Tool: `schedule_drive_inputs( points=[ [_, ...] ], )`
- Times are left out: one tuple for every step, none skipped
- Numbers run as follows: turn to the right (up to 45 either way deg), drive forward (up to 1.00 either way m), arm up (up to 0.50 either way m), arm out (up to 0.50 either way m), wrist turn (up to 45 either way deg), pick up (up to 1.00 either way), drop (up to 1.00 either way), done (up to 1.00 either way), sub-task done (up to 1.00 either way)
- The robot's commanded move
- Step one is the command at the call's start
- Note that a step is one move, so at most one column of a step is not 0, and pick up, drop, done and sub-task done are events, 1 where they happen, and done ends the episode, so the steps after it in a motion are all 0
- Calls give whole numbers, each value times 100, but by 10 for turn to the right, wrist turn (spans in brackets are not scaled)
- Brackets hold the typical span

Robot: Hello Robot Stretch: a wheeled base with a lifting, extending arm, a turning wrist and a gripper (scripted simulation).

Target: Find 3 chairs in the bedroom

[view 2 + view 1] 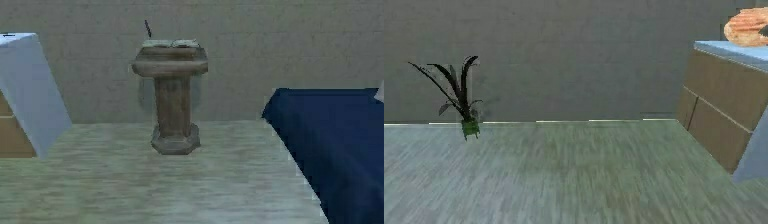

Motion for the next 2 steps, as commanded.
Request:
schedule_drive_inputs(
  points=[
    [-450,0,0,0,0,0,0,0,0],
    [0,95,0,0,0,0,0,0,0]
  ],
)
